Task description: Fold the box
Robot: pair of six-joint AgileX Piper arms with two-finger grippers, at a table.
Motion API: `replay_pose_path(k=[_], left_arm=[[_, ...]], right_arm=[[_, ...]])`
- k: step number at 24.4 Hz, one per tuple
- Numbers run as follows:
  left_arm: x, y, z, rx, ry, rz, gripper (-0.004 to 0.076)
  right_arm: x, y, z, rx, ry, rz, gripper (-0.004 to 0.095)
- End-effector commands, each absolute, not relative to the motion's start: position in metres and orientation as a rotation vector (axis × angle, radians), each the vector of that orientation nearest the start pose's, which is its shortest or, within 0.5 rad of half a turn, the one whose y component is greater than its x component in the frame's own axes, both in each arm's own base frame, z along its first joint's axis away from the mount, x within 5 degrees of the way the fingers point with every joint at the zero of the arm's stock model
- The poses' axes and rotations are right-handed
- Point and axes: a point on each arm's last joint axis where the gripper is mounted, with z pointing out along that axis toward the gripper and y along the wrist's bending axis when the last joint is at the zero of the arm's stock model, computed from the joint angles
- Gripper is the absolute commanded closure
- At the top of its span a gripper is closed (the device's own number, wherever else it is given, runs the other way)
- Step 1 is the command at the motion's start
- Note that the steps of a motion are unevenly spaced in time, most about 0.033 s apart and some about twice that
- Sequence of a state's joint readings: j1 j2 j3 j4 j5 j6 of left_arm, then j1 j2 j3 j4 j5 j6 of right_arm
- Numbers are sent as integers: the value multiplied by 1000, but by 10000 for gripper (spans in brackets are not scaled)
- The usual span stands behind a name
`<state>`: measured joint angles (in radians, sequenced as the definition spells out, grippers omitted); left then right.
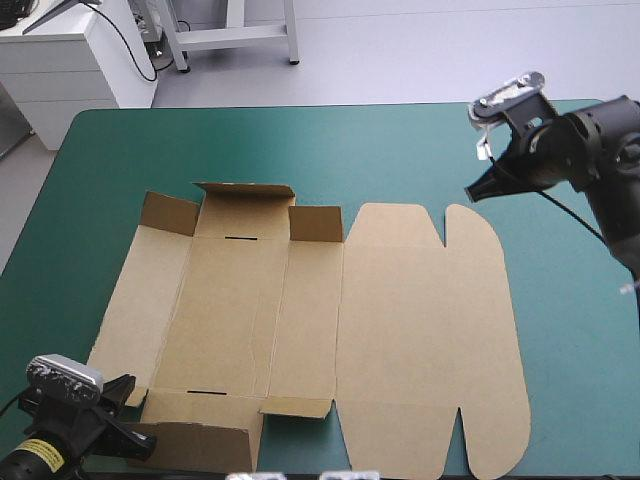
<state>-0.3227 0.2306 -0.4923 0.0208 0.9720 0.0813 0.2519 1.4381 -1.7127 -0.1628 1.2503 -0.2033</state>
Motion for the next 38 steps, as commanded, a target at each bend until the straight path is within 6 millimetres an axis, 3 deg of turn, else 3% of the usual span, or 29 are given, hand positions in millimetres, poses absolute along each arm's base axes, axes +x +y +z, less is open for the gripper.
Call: replay_pose_path(k=[1, 9, 13, 17, 22, 26, 31, 36, 38], left_arm=[[38, -11, 290, 426, 2081, -127, 731], [39, -10, 290, 346, 2100, -152, 731], [51, -6, 296, 302, 2130, -52, 731], [85, 4, 311, 90, 2137, 156, 731], [127, -11, 320, 136, 2223, 183, 731], [175, -28, 332, 168, 2292, 210, 731], [216, -39, 329, 173, 2354, 223, 731], [254, -30, 320, 66, 2448, 189, 731], [269, -14, 319, -15, 2499, 68, 731]], right_arm=[[243, 40, 459, -452, 2324, -251, 927], [188, 26, 420, -313, 2334, -210, 928], [166, 17, 381, -216, 2374, -224, 928], [165, 19, 339, -201, 2416, -177, 928], [168, 25, 311, -220, 2409, -103, 928], [170, 28, 312, -217, 2371, -74, 929], [171, 29, 313, -224, 2359, -57, 928], [171, 29, 313, -239, 2357, -62, 929], [171, 29, 313, -249, 2356, -66, 929]])
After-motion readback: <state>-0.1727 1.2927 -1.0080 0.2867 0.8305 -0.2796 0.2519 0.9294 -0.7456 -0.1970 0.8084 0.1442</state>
